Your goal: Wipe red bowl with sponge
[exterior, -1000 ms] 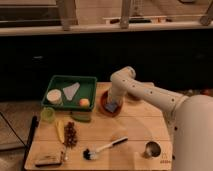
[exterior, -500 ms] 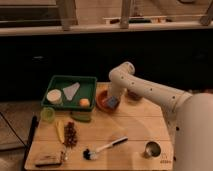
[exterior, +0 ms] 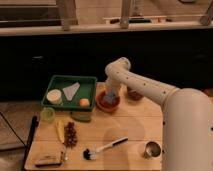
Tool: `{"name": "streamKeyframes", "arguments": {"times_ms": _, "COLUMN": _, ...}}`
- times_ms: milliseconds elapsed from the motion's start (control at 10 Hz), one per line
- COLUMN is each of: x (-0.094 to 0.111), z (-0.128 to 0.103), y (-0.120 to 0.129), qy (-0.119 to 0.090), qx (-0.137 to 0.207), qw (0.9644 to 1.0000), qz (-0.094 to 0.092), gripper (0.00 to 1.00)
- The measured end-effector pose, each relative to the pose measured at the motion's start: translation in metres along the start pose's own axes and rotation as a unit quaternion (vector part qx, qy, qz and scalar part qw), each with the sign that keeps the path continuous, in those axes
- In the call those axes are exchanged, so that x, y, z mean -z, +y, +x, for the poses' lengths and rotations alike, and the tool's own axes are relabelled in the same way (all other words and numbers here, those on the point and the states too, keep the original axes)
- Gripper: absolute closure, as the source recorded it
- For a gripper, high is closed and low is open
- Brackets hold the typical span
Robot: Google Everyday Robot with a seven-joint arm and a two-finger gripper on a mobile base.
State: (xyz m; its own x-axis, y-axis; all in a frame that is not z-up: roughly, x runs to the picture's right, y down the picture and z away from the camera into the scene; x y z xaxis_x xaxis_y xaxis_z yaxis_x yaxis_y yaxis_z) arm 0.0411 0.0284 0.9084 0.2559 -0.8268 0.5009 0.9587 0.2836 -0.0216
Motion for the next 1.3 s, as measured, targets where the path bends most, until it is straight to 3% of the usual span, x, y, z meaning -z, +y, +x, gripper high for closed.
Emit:
{"name": "streamKeyframes", "arguments": {"times_ms": 300, "x": 0.0, "z": -0.011, "y": -0.018, "qy": -0.015, "qx": 0.031, "qw": 0.9993, "qz": 0.013, "gripper": 0.99}}
{"name": "streamKeyframes", "arguments": {"times_ms": 700, "x": 0.003, "z": -0.037, "y": 0.006, "qy": -0.044, "qx": 0.041, "qw": 0.9982, "qz": 0.008, "gripper": 0.99}}
{"name": "streamKeyframes", "arguments": {"times_ms": 900, "x": 0.012, "z": -0.032, "y": 0.033, "qy": -0.037, "qx": 0.023, "qw": 0.999, "qz": -0.005, "gripper": 0.99}}
{"name": "streamKeyframes", "arguments": {"times_ms": 1300, "x": 0.016, "z": 0.0, "y": 0.023, "qy": -0.002, "qx": 0.013, "qw": 0.9998, "qz": -0.012, "gripper": 0.99}}
